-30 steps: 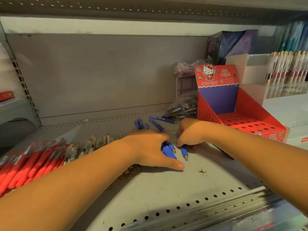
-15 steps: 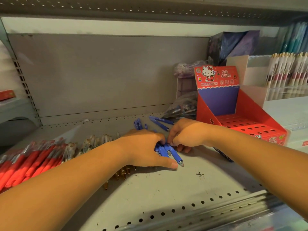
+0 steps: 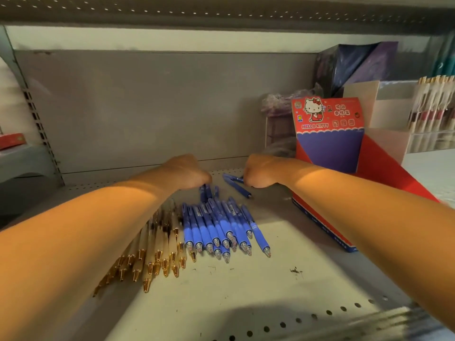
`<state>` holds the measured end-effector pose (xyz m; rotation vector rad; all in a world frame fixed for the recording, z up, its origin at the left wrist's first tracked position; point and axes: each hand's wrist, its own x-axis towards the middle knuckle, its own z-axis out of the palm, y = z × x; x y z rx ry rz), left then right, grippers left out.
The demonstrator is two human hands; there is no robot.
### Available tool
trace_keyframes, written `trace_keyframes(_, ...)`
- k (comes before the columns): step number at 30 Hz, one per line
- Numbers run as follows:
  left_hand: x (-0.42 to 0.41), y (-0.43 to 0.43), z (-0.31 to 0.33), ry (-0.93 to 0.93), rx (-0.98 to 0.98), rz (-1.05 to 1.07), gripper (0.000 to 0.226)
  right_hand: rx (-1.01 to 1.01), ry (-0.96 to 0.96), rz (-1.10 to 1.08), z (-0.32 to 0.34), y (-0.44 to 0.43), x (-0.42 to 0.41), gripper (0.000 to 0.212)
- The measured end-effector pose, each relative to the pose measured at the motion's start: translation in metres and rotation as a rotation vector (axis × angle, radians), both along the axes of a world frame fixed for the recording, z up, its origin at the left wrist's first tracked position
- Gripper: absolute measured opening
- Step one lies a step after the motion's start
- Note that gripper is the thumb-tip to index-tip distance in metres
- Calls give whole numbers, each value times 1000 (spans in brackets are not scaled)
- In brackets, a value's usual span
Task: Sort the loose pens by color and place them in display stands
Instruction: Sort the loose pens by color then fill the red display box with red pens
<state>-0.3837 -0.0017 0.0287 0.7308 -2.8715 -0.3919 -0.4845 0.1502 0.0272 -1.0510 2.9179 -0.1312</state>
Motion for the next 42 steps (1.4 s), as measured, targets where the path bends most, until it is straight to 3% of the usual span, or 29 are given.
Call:
trace_keyframes(4, -22, -6, 1, -120, 2, 16, 37, 102, -9, 19, -4, -13, -11, 21)
trace_keyframes(8, -37, -12, -6, -230, 60, 48, 50, 148, 12, 18, -14, -24, -16, 10)
trace_keyframes(13, -51, -13, -15, -303, 63, 23, 55, 138, 19, 7, -21, -32, -26, 18)
trace_keyframes(15, -57, -14, -18, -289, 73, 4, 55, 112, 18, 22, -24, -32, -28, 22)
trace_keyframes(18, -65, -13, -22, -235, 151, -22, 44, 66, 10, 47, -28, -33, -26, 9)
trace_keyframes(22, -71, -8, -25, -214, 109, -35, 39, -4, -25, -23, -34, -35, -25, 30)
trace_keyframes(26, -75, -7, -26, -226, 144, -55, 37, -45, -35, -60, -38, -36, -25, 31)
trace_keyframes(33, -84, -15, -31, -173, 288, 1, 11, -165, -124, -130, -35, -35, -25, 38)
trace_keyframes(37, -87, -22, -26, -99, 371, 11, 31, -287, -156, -134, -29, -32, -24, 40)
trace_keyframes(40, -85, -27, -16, 5, 439, 8, 32, -353, -148, -88, -23, -29, -23, 21)
trace_keyframes(42, -81, -30, -7, 109, 503, -26, 30, -433, -182, -87, -18, -28, -20, 41)
